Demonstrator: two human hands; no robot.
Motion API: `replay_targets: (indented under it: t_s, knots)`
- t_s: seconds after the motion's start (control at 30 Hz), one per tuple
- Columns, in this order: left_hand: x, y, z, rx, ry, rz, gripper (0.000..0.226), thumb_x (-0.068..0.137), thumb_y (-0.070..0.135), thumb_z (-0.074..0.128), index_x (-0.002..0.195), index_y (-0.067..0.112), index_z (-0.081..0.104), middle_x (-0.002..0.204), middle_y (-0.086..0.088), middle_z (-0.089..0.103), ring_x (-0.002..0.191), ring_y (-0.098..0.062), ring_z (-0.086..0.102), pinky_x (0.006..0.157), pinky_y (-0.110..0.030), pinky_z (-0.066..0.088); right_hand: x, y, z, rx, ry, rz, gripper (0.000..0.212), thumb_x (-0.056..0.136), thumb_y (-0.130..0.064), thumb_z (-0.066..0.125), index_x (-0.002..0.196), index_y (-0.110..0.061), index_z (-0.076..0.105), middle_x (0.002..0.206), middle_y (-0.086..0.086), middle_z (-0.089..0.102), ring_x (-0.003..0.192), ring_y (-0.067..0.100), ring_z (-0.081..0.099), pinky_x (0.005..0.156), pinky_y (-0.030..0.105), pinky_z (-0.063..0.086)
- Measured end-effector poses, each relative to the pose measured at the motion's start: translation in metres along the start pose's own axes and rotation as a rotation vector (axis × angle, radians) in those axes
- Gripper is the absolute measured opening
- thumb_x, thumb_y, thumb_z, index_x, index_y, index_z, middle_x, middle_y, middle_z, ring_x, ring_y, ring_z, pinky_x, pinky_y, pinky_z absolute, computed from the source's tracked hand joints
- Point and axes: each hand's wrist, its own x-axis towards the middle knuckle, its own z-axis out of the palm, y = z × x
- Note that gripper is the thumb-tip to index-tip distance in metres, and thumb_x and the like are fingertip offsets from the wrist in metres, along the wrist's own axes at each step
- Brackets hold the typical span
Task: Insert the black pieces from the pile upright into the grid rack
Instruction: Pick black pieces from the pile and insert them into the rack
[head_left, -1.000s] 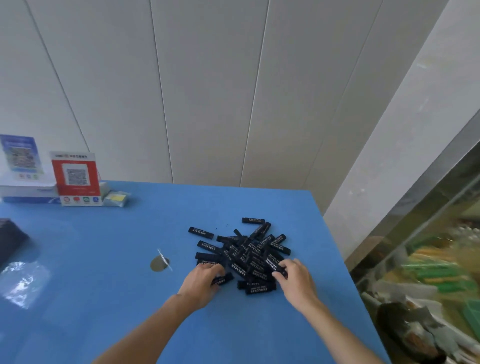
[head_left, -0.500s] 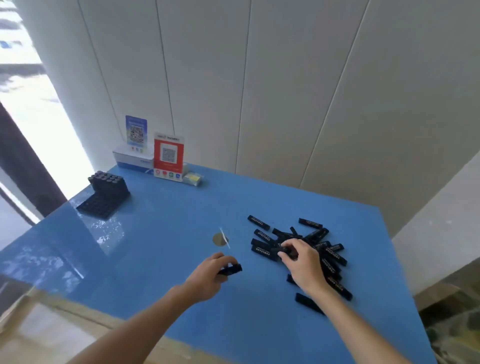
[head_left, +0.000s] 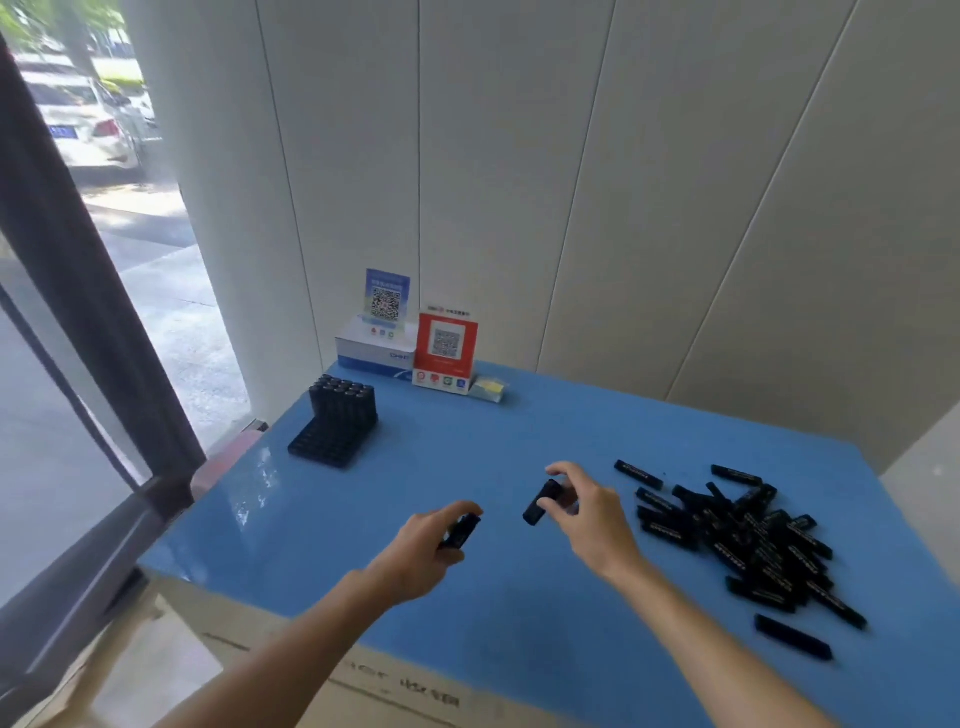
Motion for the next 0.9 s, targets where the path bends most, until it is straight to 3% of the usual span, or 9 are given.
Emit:
replay_targets:
  t_s: [0.07, 0.17, 0.23, 0.37, 0.43, 0.77, 0.9]
  knots:
    - [-0.008, -0.021, -0.018, -0.004, 0.017, -0.016, 0.049, 0.088, 0.011, 0.059, 0.124, 0.039, 0.041, 0.107, -0.002, 0.056, 0.076, -0.019, 0.057, 0.071, -0.037, 0.051, 0.004, -0.018, 0.018, -0.017, -0.015, -0.020, 0.031, 0.088, -0.027, 0.064, 0.115, -0.025, 0.051, 0.096, -0.004, 0.059, 0.080, 0.010, 0.055, 0.075, 0.027, 0.047]
    - [-0.019, -0.047, -0.036, -0.005, 0.019, -0.050, 0.048, 0.088, 0.013, 0.061, 0.121, 0.042, 0.041, 0.101, -0.002, 0.058, 0.070, -0.017, 0.058, 0.070, -0.039, 0.053, 0.010, -0.037, 0.041, -0.020, -0.011, -0.033, 0.026, 0.087, -0.026, 0.065, 0.110, -0.023, 0.054, 0.096, -0.003, 0.063, 0.080, 0.009, 0.055, 0.067, 0.007, 0.039]
    - [-0.022, -0.061, -0.044, 0.001, 0.012, -0.056, 0.046, 0.088, 0.014, 0.061, 0.120, 0.041, 0.041, 0.098, 0.000, 0.059, 0.068, -0.014, 0.057, 0.070, -0.037, 0.053, 0.017, -0.047, 0.052, -0.012, -0.018, -0.045, 0.024, 0.086, -0.025, 0.066, 0.107, -0.022, 0.056, 0.095, -0.003, 0.064, 0.079, 0.009, 0.056, 0.063, 0.003, 0.037]
    - [-0.013, -0.082, -0.065, 0.020, 0.039, -0.059, 0.045, 0.088, 0.015, 0.062, 0.120, 0.038, 0.041, 0.092, 0.002, 0.061, 0.065, -0.011, 0.057, 0.069, -0.035, 0.053, 0.045, -0.051, 0.069, 0.037, -0.057, -0.066, 0.021, 0.084, -0.024, 0.068, 0.102, -0.025, 0.056, 0.090, -0.004, 0.063, 0.084, 0.012, 0.059, 0.074, 0.024, 0.047]
    - [-0.004, -0.091, -0.079, 0.020, 0.075, -0.076, 0.045, 0.087, 0.016, 0.063, 0.120, 0.037, 0.041, 0.088, 0.001, 0.062, 0.063, -0.011, 0.059, 0.068, -0.033, 0.053, 0.063, -0.052, 0.077, 0.039, -0.065, -0.072, 0.020, 0.084, -0.023, 0.068, 0.099, -0.026, 0.055, 0.089, -0.004, 0.063, 0.086, 0.012, 0.059, 0.074, 0.028, 0.049]
    - [0.031, -0.146, -0.140, 0.035, 0.243, -0.162, 0.048, 0.089, 0.018, 0.061, 0.132, 0.025, 0.042, 0.100, 0.005, 0.058, 0.078, -0.006, 0.055, 0.067, -0.008, 0.042, 0.139, -0.077, 0.146, 0.087, -0.162, -0.172, 0.017, 0.082, -0.021, 0.070, 0.096, -0.021, 0.059, 0.087, -0.007, 0.060, 0.085, 0.009, 0.056, 0.075, 0.025, 0.048]
    - [0.047, -0.167, -0.155, 0.010, 0.293, -0.157, 0.047, 0.089, 0.018, 0.061, 0.131, 0.029, 0.044, 0.113, 0.004, 0.053, 0.088, -0.010, 0.057, 0.078, -0.022, 0.052, 0.161, -0.081, 0.161, 0.069, -0.173, -0.185, 0.018, 0.082, -0.021, 0.070, 0.097, -0.022, 0.060, 0.088, -0.010, 0.060, 0.086, 0.007, 0.056, 0.075, 0.019, 0.046]
